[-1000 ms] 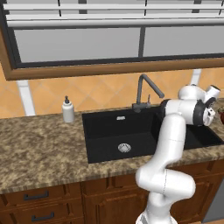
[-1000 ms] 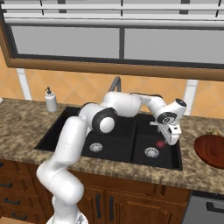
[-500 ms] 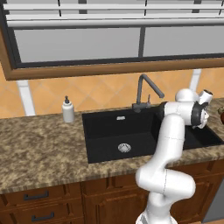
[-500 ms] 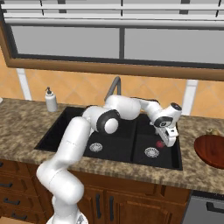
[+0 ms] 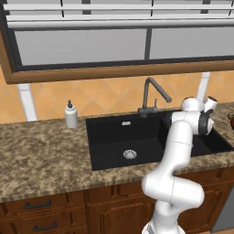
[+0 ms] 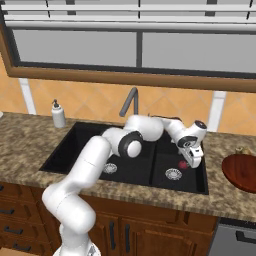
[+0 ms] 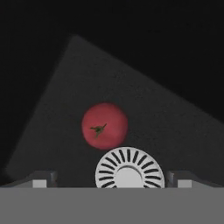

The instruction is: Pick the tomato from the sink and place it in the bowl. Then pick the bowl and place it in the microwave. Then close the microwave door and press the start button.

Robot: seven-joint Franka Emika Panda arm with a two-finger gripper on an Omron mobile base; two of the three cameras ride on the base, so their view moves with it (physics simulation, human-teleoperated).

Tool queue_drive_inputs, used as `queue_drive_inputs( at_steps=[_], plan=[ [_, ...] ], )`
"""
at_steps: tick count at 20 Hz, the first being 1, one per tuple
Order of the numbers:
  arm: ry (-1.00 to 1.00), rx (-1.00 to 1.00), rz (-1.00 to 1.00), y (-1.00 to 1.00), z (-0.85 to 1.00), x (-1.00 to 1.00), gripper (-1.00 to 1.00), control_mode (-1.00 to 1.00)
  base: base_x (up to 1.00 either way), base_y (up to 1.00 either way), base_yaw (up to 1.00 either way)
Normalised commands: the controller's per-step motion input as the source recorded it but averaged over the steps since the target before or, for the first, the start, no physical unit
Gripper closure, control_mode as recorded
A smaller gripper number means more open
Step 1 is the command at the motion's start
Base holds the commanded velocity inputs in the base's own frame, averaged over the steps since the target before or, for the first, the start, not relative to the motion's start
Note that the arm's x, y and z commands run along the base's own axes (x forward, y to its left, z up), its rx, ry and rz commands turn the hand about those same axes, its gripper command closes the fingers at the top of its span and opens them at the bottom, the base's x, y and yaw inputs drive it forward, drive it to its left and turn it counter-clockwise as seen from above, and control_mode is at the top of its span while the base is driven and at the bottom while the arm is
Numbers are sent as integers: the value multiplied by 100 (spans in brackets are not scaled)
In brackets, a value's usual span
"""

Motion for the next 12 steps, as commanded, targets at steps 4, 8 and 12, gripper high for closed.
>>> queue_drive_inputs(
  at_steps=[4, 8, 12],
  plan=[
    [0, 0, 3, -14, -38, 19, -100, -100, 0, 0, 0],
    [0, 0, 1, -16, -31, 14, -100, -100, 0, 0, 0],
    [0, 0, 0, 4, -53, -1, -100, -100, 0, 0, 0]
  ],
)
